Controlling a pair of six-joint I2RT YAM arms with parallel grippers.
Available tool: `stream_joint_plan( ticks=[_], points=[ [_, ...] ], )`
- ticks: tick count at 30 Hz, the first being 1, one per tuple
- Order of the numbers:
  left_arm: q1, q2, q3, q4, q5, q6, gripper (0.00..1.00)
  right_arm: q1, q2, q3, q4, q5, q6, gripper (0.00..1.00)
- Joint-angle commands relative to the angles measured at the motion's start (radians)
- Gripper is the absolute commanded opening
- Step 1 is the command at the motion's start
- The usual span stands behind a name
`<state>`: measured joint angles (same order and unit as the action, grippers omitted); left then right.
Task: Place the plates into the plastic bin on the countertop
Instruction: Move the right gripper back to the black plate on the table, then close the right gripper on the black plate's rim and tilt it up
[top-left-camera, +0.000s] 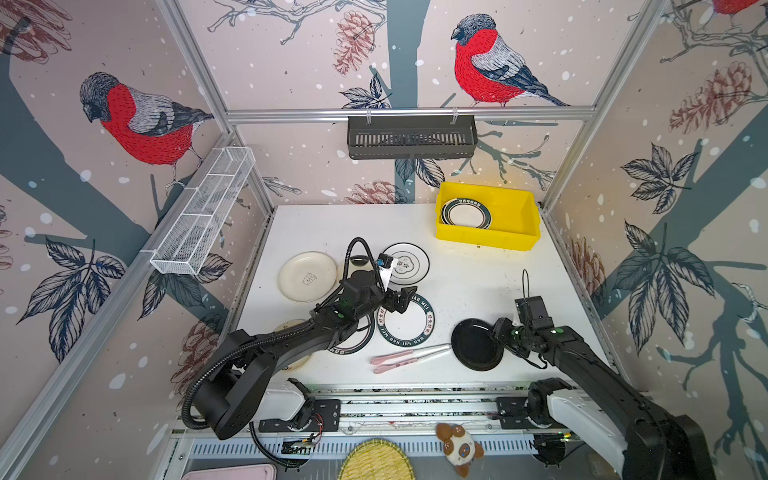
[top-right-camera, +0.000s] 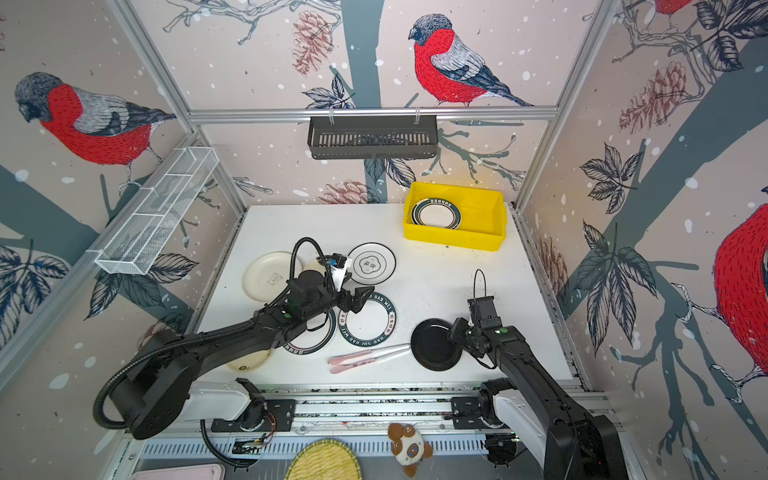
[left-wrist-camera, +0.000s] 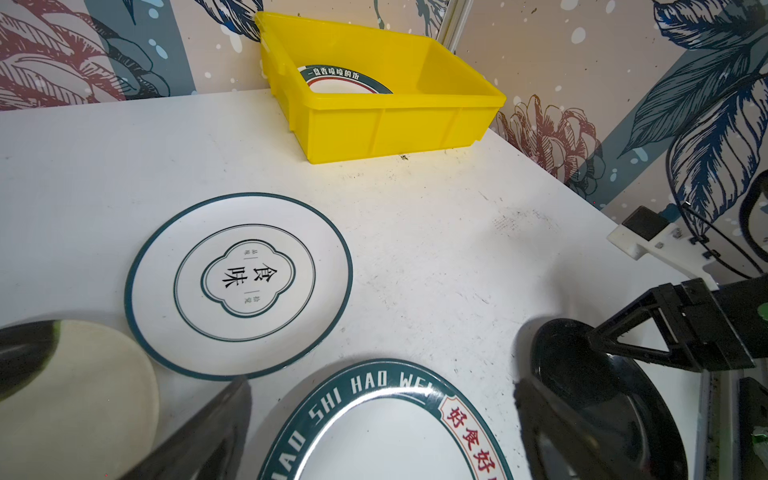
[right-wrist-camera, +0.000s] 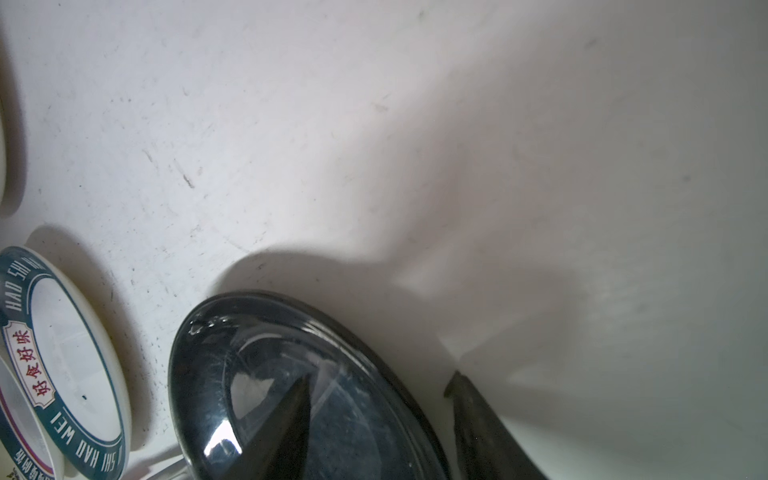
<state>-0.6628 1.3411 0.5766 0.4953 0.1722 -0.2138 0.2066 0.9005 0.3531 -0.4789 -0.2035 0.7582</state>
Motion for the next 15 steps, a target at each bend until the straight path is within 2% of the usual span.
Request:
stream_joint_plan(
  ticks=[1, 15],
  points=[
    [0.000, 0.009, 0.008, 0.019, -0.010, -0.007, 0.98, 0.011, -0.016, -0.008, -0.025, 0.043, 0.025, 0.52],
    [-0.001, 0.013, 0.012, 0.018, -0.011, -0.006, 0.98, 0.048, -0.005, -0.008, -0.031, 0.132, 0.074, 0.44]
  ],
)
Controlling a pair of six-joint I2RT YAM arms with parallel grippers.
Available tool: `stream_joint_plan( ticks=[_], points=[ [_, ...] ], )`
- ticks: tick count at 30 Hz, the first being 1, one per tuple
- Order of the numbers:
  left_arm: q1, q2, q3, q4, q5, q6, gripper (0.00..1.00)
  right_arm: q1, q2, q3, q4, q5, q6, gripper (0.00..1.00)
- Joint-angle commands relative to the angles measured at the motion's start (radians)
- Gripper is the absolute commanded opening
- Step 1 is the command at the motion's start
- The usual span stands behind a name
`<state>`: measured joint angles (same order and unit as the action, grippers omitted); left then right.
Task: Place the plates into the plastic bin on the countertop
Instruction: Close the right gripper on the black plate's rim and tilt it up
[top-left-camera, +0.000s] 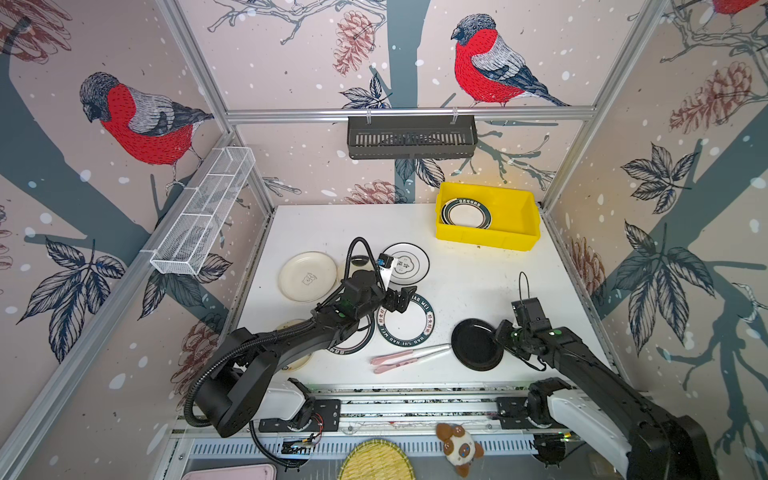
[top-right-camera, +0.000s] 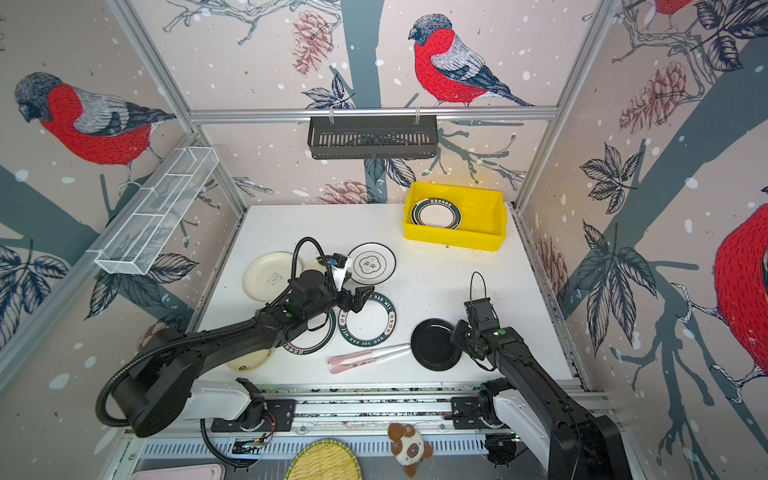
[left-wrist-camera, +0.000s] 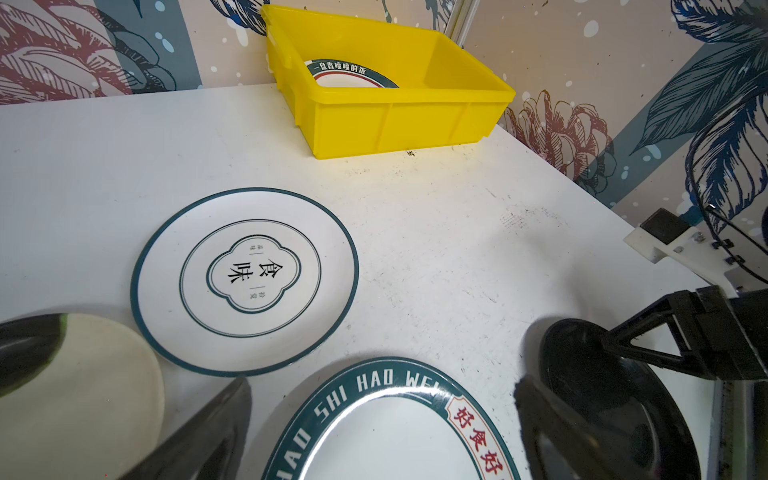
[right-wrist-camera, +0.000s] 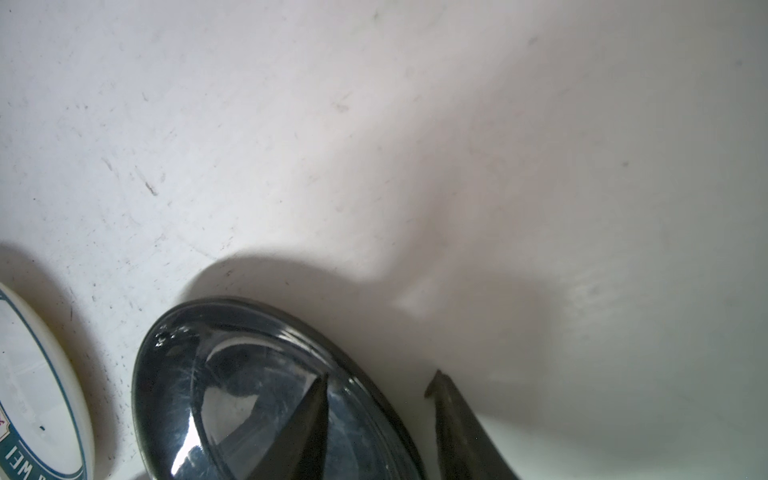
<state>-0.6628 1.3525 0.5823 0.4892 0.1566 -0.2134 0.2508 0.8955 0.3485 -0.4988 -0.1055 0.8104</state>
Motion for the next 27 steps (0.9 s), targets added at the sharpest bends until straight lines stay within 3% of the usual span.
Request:
stream_joint_plan(
  ticks=[1, 27],
  points=[
    [-0.001, 0.002, 0.006, 0.024, 0.005, -0.007, 0.98, 0.005, 0.000, -0.008, -0.007, 0.034, 0.027, 0.43],
    [-0.001, 0.001, 0.004, 0.023, -0.014, -0.001, 0.98, 0.019, 0.088, -0.023, 0.094, 0.059, 0.082, 0.25]
  ],
)
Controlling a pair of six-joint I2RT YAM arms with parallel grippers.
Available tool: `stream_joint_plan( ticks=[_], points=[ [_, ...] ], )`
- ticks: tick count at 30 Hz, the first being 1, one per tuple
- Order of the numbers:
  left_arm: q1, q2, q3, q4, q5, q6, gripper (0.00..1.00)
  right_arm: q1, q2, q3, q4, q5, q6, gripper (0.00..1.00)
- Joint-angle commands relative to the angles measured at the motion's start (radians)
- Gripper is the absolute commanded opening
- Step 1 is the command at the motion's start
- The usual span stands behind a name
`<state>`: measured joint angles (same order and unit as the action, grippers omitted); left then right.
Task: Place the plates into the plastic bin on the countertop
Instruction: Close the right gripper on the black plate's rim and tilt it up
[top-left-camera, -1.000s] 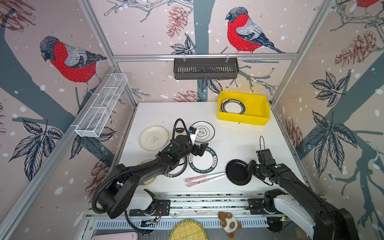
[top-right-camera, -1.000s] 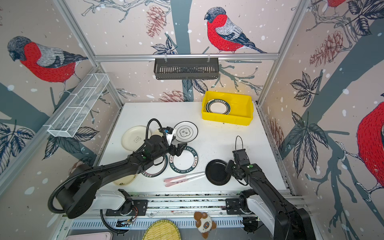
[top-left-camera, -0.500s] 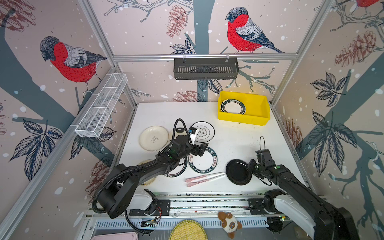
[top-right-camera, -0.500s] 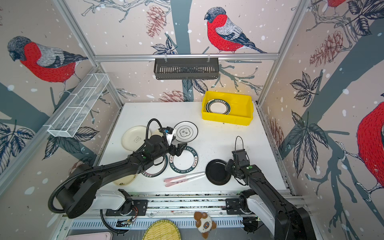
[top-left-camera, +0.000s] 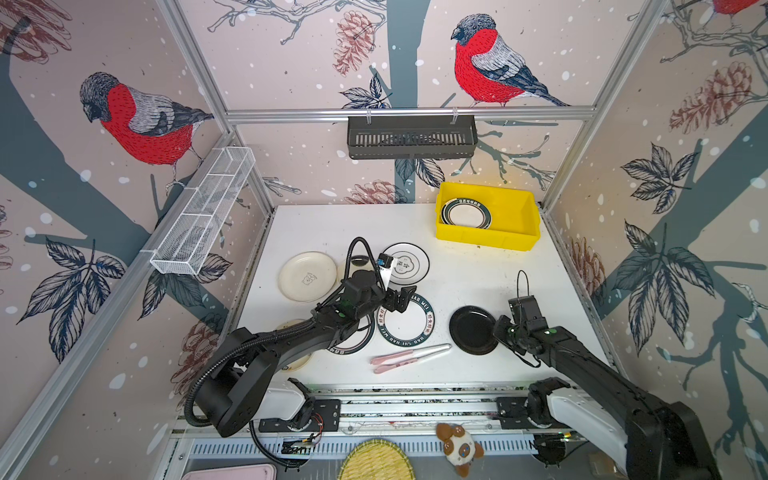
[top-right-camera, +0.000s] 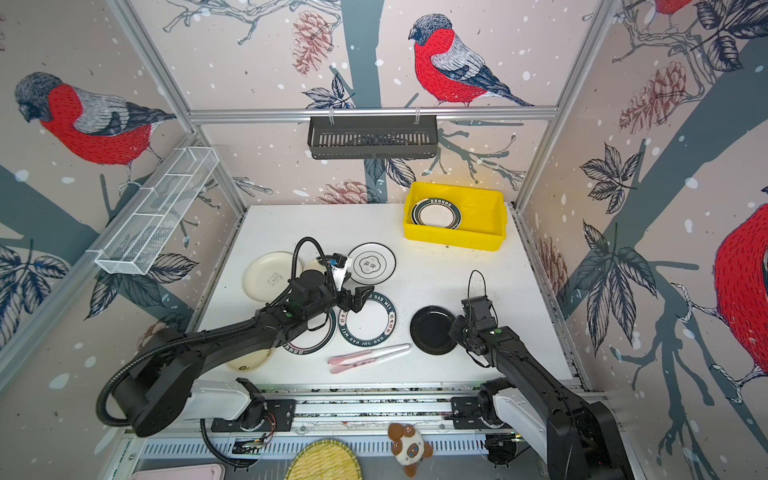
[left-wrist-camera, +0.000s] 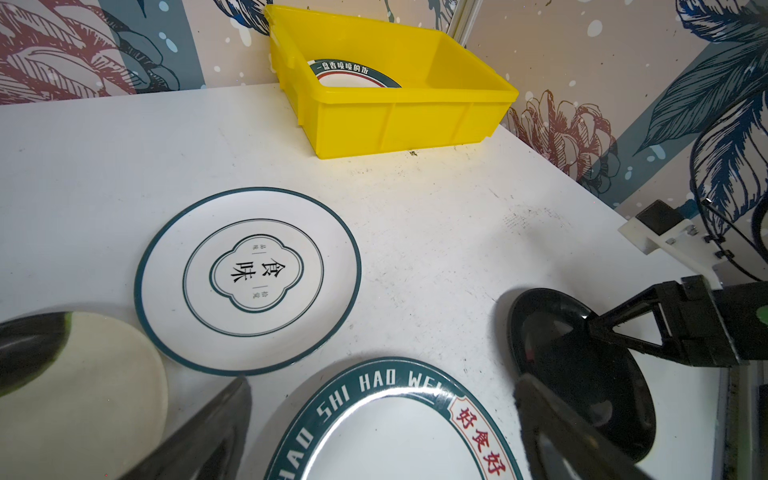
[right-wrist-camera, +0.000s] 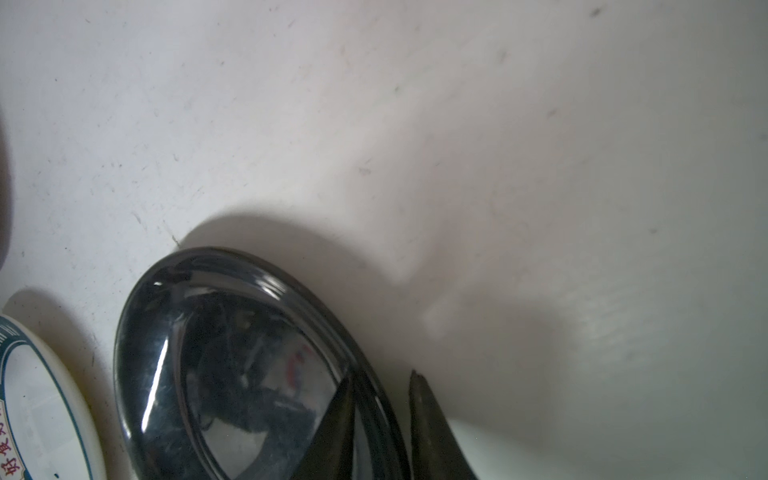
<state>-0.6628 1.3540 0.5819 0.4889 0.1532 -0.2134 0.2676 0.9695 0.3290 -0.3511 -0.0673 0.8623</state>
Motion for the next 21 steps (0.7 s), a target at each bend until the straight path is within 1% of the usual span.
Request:
stream_joint_plan(
  ticks=[1, 3, 5, 14, 21],
  points=[
    [0.000, -0.001, 0.004, 0.021, -0.011, 0.000, 0.98, 0.002, 0.018, -0.002, -0.046, 0.019, 0.036, 0.24],
    [0.000, -0.001, 0.004, 0.020, -0.014, 0.000, 0.98, 0.003, 0.025, -0.001, -0.025, 0.014, 0.047, 0.21],
    [-0.001, -0.001, 0.006, 0.018, -0.016, 0.002, 0.98, 0.002, 0.033, 0.004, -0.011, 0.015, 0.055, 0.17],
    [0.000, 0.002, 0.006, 0.017, -0.020, 0.006, 0.98, 0.001, 0.071, 0.056, 0.021, 0.034, 0.052, 0.03],
    [0.000, 0.001, 0.006, 0.017, -0.023, 0.006, 0.98, -0.015, 0.067, 0.103, 0.058, 0.038, 0.053, 0.02]
  ],
)
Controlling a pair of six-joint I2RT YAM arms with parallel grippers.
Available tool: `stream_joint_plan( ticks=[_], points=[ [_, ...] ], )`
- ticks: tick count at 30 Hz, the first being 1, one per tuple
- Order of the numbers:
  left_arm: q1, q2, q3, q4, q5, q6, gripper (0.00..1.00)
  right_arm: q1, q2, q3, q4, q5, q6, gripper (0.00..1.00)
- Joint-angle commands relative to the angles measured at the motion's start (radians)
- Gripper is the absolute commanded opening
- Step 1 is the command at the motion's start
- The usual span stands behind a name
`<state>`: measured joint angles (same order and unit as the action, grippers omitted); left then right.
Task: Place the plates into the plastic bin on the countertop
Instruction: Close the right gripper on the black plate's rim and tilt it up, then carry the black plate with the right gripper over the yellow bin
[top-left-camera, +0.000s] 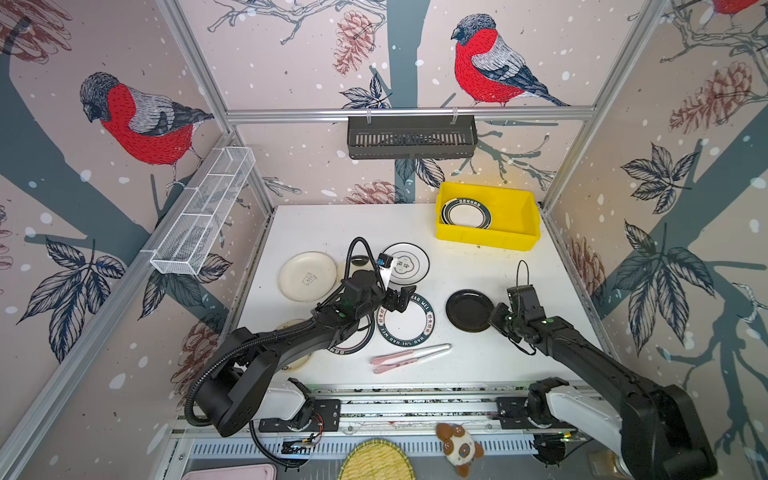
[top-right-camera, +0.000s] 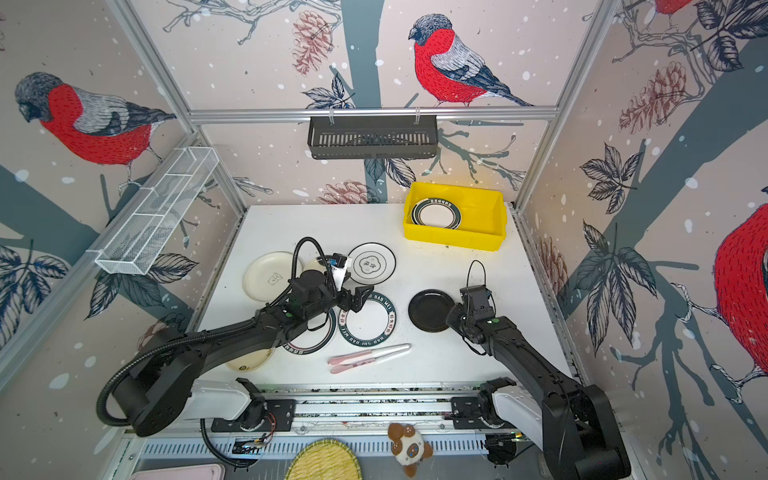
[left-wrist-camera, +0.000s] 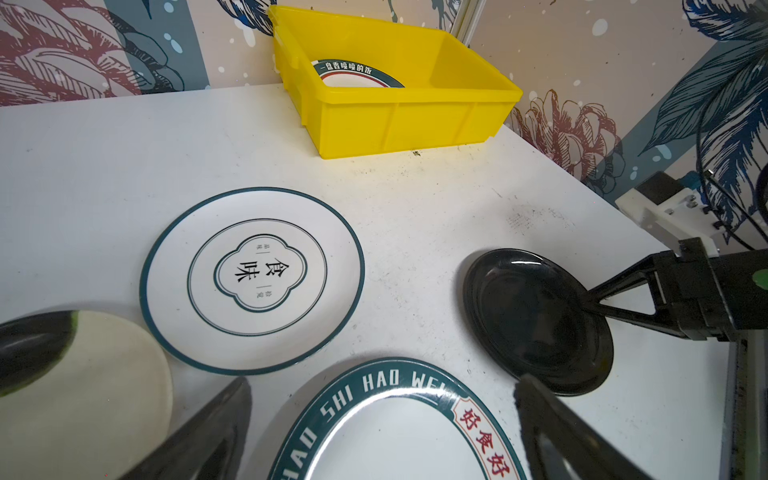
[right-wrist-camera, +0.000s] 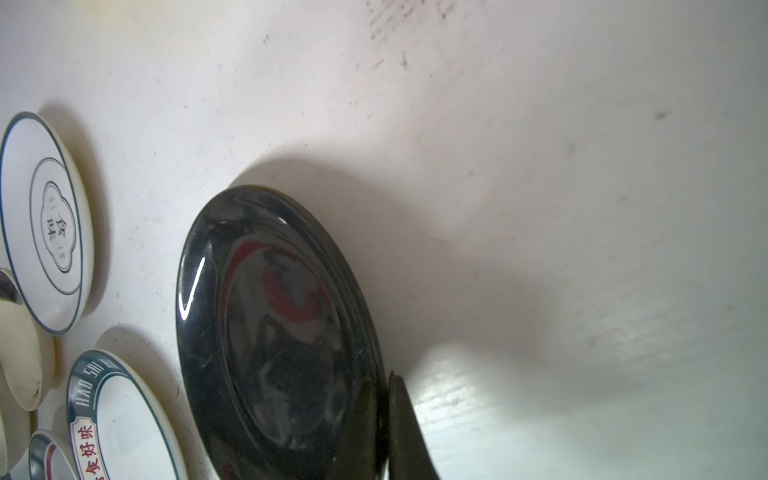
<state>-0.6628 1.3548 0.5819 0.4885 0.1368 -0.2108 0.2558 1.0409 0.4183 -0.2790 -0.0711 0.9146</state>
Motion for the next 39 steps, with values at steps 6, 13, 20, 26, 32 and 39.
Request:
stream_joint_plan(
  ticks=[6, 13, 20, 26, 32, 39],
  points=[
    [0.000, 0.000, 0.006, 0.020, -0.003, 0.002, 0.98, -0.037, -0.058, 0.055, 0.002, 0.045, 0.003, 0.00],
    [0.000, 0.001, 0.007, 0.018, -0.010, 0.007, 0.98, -0.096, -0.085, 0.113, 0.050, -0.005, -0.002, 0.00],
    [0.000, -0.015, 0.008, 0.012, -0.017, 0.016, 0.98, -0.127, -0.015, 0.323, -0.028, 0.029, -0.047, 0.00],
    [-0.001, -0.025, 0.005, 0.005, -0.038, 0.027, 0.98, -0.136, 0.091, 0.473, 0.064, 0.051, -0.073, 0.00],
    [0.000, -0.027, 0.001, 0.001, -0.042, 0.031, 0.98, -0.134, 0.333, 0.726, 0.097, 0.105, -0.136, 0.00],
    [0.000, -0.022, -0.005, 0.015, -0.023, 0.018, 0.98, -0.139, 0.647, 0.996, 0.085, 0.158, -0.171, 0.00]
  ],
)
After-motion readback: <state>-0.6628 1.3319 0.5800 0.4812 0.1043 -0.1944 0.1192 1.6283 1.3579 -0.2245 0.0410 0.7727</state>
